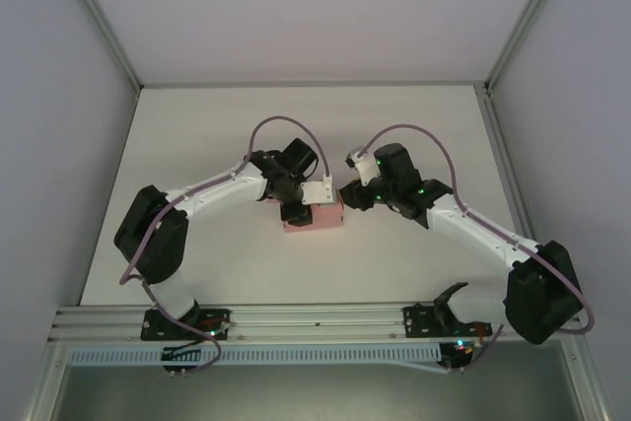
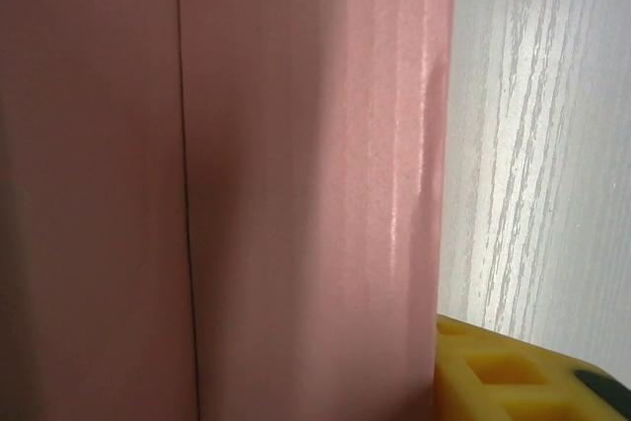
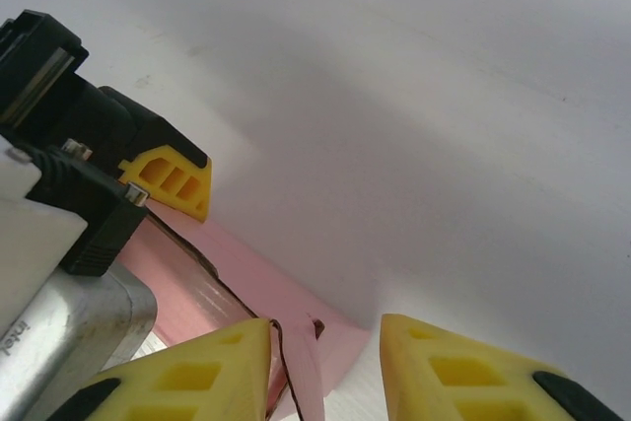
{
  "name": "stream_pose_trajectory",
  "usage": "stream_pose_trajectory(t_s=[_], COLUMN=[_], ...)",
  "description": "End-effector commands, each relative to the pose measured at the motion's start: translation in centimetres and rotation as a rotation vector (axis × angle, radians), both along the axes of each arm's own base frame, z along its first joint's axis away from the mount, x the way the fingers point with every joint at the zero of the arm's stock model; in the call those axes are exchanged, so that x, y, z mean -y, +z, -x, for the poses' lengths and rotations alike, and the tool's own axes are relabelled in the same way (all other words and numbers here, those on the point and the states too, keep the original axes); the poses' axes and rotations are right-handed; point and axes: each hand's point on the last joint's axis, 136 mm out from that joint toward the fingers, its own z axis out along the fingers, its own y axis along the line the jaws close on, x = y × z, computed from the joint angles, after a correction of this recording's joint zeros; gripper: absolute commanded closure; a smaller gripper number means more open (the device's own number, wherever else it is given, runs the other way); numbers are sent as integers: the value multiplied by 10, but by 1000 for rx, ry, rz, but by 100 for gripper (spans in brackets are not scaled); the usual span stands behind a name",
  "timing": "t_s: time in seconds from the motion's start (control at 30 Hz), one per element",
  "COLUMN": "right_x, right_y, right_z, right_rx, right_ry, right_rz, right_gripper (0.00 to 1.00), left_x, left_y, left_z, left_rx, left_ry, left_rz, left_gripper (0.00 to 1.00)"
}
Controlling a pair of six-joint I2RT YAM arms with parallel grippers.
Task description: Assemble paper box
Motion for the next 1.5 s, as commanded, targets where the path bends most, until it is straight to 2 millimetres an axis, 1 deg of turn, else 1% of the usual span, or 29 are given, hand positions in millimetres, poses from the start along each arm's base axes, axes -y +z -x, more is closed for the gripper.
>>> stream_pose_trajectory(t_s=[0.0,0.13,0.2,0.27,0.33,0.47,0.57,0.67,0.73,0.8,0.93,1.03,1.1,1.23,1.33,1.47], right_x=[-6,-7,-6,-6,-5,-1,-3,-10,-15,-15,-19,-14,-13,-14,-10,-9], right_y=[2,-1,-4,-7,-8,-6,2,9,8,1,-4,-12,-18,-24,-36,-37], right_z=[3,5,5,6,4,-1,-3,-3,0,0,-4,-7,-5,-2,5,13], right_rx=[-22,-43,-55,-71,-72,-61,-82,-153,-204,-226,-246,-198,-160,-80,-41,43], right_ry=[18,25,18,26,18,-22,-58,-92,-107,-152,-225,-271,-251,-223,-198,-154], right_rz=[-25,-26,-12,-6,2,14,-17,-85,-114,-126,-213,-181,-157,-199,-160,-175], right_gripper=[67,71,71,69,70,85,88,92,96,98,98,99,98,98,99,100], left_x=[6,8,9,7,7,6,7,8,9,10,12,13,13,15,14,12], left_y=[2,7,9,7,5,2,3,1,-1,-2,-1,-1,0,0,-2,-2], left_z=[6,6,5,5,4,3,0,-5,-7,-7,-8,-9,-9,-9,-9,-9], left_rx=[-19,-28,-27,-31,-37,-45,-41,-38,-43,-47,-45,-44,-43,-39,-45,-42], left_ry=[-37,-48,-51,-48,-43,-33,-22,2,8,9,16,18,15,16,20,22], left_rz=[46,77,83,76,70,57,51,37,32,35,45,48,52,58,53,46], left_gripper=[53,52,52,52,52,52,52,52,53,53,53,53,53,53,54,54])
